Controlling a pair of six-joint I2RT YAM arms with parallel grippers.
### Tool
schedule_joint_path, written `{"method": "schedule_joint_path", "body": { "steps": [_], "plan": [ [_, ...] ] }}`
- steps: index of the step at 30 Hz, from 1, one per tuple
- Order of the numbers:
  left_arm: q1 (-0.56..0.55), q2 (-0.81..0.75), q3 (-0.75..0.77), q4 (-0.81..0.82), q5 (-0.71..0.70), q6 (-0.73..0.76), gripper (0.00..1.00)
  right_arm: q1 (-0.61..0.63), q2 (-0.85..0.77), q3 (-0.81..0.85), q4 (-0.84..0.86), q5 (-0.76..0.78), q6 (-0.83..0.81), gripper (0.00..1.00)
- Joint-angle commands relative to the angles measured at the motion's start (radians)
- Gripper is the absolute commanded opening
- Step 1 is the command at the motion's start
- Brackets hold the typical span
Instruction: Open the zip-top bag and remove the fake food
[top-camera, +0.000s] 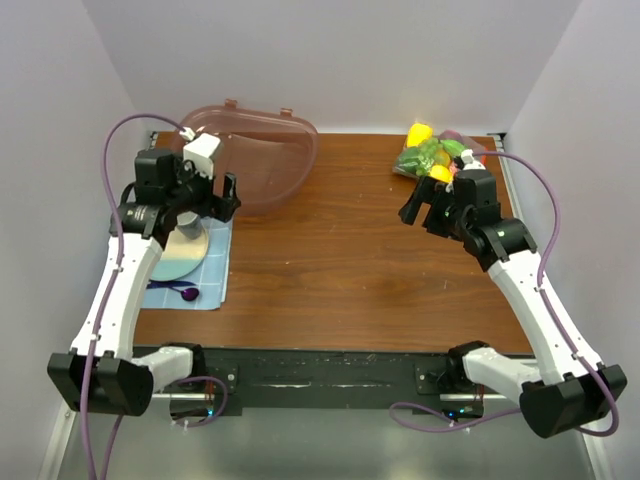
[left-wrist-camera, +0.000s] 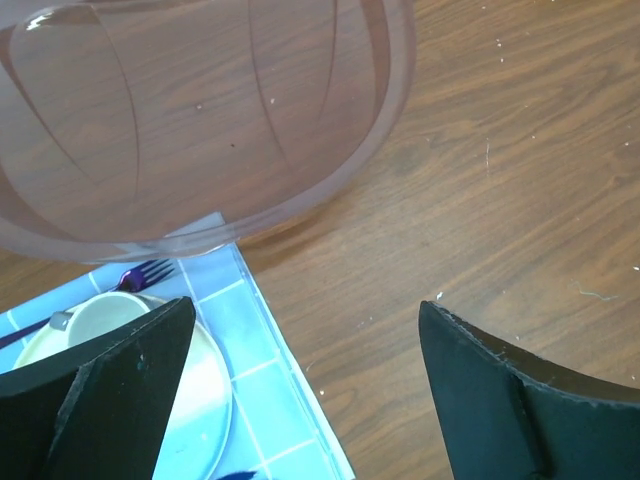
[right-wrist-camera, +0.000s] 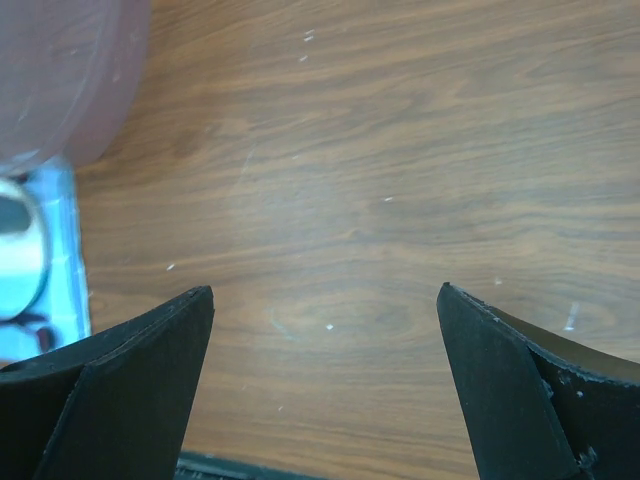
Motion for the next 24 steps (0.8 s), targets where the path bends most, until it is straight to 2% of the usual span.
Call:
{"method": "schedule_joint_path", "body": {
  "steps": [1,2,3,4,6,9,14,18,24],
  "plan": [
    [-0.023,0.046,-0.021,0.119,0.025,0.013,1.00,-0.006,0.055,0.053,-0.097,0.268,0.060,0.99],
    [-0.057,0.072,-0.021,0.136,-0.040,0.001,1.00,-0.011,0.076,0.058,-0.105,0.282,0.092,0.99],
    [-0.095,0.104,0.003,0.130,-0.192,0.011,1.00,-0.025,0.102,0.070,-0.123,0.285,0.106,0.99],
    [-0.156,0.162,0.013,0.125,-0.256,0.016,1.00,-0.028,0.127,0.076,-0.135,0.301,0.124,0.99],
    [-0.190,0.193,0.007,0.154,-0.330,0.020,1.00,-0.029,0.197,0.095,-0.181,0.346,0.187,0.99],
    [-0.221,0.204,-0.032,0.257,-0.326,0.030,1.00,-0.048,0.238,0.077,-0.180,0.454,0.264,0.99],
    [-0.226,0.284,-0.023,0.361,-0.308,0.048,1.00,-0.091,0.205,-0.020,-0.071,0.549,0.327,0.99],
    [-0.232,0.366,0.007,0.447,-0.320,0.073,1.00,-0.126,0.176,-0.083,0.041,0.552,0.321,0.98],
    [-0.239,0.575,0.126,0.486,-0.297,0.111,1.00,-0.147,0.201,-0.060,0.056,0.571,0.284,0.99]
  ]
}}
